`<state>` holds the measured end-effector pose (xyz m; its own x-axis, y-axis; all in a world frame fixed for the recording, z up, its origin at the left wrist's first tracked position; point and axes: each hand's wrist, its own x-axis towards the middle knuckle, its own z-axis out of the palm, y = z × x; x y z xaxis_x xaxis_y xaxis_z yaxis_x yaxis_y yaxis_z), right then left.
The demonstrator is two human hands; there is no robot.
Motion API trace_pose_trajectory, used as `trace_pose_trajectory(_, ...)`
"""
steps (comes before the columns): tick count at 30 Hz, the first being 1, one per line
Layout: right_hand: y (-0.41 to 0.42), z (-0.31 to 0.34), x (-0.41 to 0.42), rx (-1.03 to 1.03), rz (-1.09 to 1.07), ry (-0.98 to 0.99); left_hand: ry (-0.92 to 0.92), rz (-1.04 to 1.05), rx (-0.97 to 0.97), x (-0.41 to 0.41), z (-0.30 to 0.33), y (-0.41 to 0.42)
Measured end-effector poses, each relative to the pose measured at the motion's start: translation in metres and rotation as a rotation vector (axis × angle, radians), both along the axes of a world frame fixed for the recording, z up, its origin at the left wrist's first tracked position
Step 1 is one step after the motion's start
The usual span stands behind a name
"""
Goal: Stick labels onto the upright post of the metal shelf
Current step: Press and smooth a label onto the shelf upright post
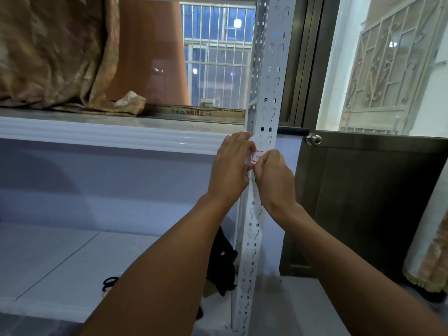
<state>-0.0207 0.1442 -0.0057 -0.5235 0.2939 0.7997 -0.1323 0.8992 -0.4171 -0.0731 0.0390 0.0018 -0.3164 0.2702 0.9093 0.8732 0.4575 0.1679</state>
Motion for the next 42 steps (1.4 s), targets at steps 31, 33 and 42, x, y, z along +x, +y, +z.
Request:
trace_pose_trajectory(31,0.037,0.017,0.007,0.419,0.207,0.2,0.02,0.046,0.345,0.004,-0.024,0.029)
trace_pose_trajectory(33,0.038,0.02,0.005,0.423,0.214,0.2,-0.002,0.041,0.381,0.003,-0.023,0.033)
trace_pose_trajectory(42,0.046,0.017,0.0,0.381,0.254,0.237,0.047,0.064,0.518,-0.001,-0.025,0.042)
